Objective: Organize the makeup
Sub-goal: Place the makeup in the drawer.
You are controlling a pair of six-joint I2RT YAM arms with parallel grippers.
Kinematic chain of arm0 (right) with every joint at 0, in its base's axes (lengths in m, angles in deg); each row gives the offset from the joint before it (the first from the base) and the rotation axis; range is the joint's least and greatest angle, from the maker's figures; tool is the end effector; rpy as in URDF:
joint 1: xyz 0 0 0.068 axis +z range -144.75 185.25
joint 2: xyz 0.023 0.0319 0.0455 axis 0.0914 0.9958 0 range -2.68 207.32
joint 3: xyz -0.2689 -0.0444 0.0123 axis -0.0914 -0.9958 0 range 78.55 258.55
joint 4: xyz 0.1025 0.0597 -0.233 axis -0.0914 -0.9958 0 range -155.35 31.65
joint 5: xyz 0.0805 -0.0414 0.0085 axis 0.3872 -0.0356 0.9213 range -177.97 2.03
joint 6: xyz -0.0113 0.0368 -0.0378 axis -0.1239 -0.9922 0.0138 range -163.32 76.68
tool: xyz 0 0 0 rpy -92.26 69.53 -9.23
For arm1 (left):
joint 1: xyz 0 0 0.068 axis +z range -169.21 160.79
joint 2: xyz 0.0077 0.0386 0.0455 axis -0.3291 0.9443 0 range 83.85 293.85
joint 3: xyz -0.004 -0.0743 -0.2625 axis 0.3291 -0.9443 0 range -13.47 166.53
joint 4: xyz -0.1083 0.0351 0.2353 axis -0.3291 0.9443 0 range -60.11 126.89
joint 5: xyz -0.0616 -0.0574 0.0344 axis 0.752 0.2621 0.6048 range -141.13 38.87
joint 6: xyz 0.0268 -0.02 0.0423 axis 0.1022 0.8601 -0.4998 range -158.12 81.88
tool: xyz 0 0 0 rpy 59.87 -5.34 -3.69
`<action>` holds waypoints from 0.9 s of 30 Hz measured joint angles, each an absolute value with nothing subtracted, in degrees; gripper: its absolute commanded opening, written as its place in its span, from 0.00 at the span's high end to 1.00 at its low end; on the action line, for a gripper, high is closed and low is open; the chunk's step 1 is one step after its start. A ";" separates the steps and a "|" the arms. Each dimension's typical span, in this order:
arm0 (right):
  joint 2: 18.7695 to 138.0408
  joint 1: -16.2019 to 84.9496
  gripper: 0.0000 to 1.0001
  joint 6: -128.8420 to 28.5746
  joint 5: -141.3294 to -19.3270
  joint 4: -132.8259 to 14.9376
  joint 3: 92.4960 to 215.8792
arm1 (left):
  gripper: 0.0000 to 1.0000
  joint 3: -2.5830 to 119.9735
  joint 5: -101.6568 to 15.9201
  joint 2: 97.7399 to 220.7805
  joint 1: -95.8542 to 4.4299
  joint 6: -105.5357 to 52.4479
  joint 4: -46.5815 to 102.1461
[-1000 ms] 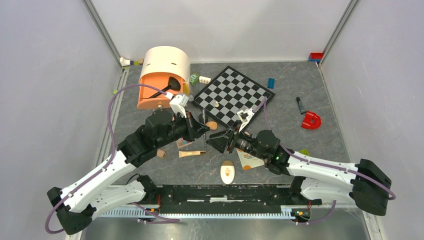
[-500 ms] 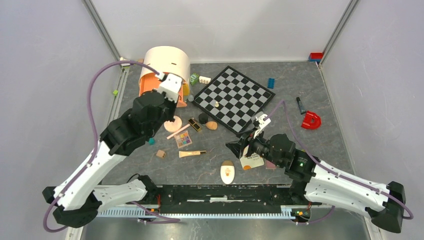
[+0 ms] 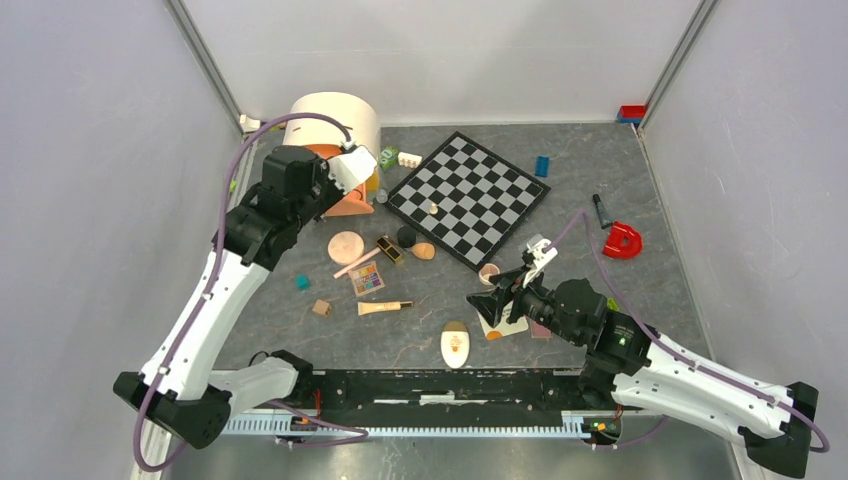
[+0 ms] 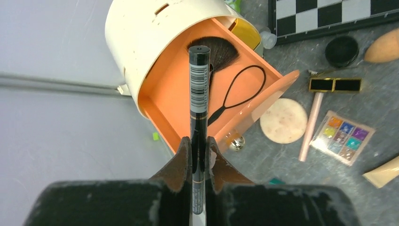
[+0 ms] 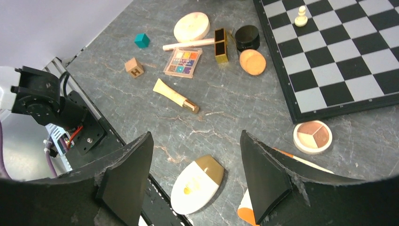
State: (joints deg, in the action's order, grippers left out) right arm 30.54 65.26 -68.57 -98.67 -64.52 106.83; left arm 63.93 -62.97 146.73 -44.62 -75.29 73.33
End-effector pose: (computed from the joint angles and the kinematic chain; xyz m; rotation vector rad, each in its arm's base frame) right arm 0.0833 0.1313 0.2757 -0.4163 1.8062 0.9024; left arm 0.1991 -0.0865 0.4154 0.9702 1.8413 0.3399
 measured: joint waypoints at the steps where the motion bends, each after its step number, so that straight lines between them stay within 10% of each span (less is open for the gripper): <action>1: 30.16 65.26 0.25 -68.64 -98.67 -64.94 106.39 | 0.98 63.91 -62.33 147.27 -44.38 -77.28 73.15; 27: 30.36 65.26 0.25 -68.49 -98.82 -70.38 105.84 | 0.98 61.81 -54.73 160.08 -36.25 -100.08 65.59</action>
